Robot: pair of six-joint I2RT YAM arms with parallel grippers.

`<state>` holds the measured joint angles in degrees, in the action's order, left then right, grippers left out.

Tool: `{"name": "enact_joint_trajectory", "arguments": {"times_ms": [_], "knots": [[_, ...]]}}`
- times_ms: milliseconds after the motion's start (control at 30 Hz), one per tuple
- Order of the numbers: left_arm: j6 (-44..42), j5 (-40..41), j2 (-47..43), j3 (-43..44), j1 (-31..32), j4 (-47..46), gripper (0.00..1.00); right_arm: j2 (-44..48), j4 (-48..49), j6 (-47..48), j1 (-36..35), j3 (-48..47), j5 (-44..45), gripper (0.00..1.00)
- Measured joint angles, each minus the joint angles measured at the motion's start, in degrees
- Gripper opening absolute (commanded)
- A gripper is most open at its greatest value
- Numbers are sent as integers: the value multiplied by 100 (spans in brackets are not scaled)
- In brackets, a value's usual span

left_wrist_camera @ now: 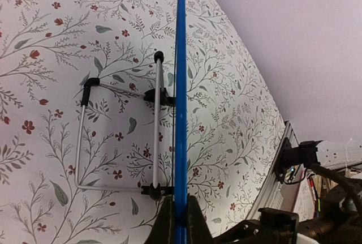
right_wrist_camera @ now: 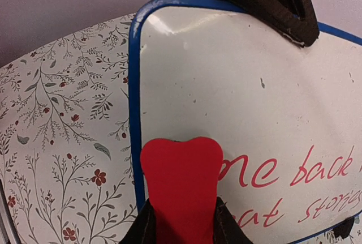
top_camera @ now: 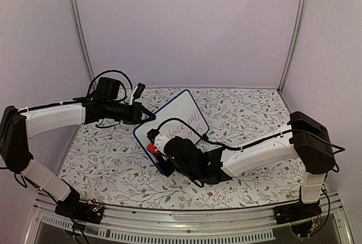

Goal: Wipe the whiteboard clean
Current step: Erase the whiteboard on the whiteboard stand.

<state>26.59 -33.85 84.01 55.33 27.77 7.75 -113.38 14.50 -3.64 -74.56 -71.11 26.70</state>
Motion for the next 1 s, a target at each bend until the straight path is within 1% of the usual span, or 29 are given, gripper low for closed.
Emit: {"name": "enact_joint_trajectory", "arguments": {"times_ms": [200, 367, 700, 1000], "knots": [[-24, 0, 0, 0, -2, -13, 0, 149, 225, -433, 33, 780, -164, 24], [-22, -4, 0, 0, -2, -17, 0, 221, 273, -728, 74, 1088, -269, 24], [-20, 0, 0, 0, 0, -48, 0, 310, 245, -879, 254, 1073, -645, 24], [-7, 0, -9, 0, 0, -48, 0, 310, 22, -717, 424, 426, -649, 25]]}}
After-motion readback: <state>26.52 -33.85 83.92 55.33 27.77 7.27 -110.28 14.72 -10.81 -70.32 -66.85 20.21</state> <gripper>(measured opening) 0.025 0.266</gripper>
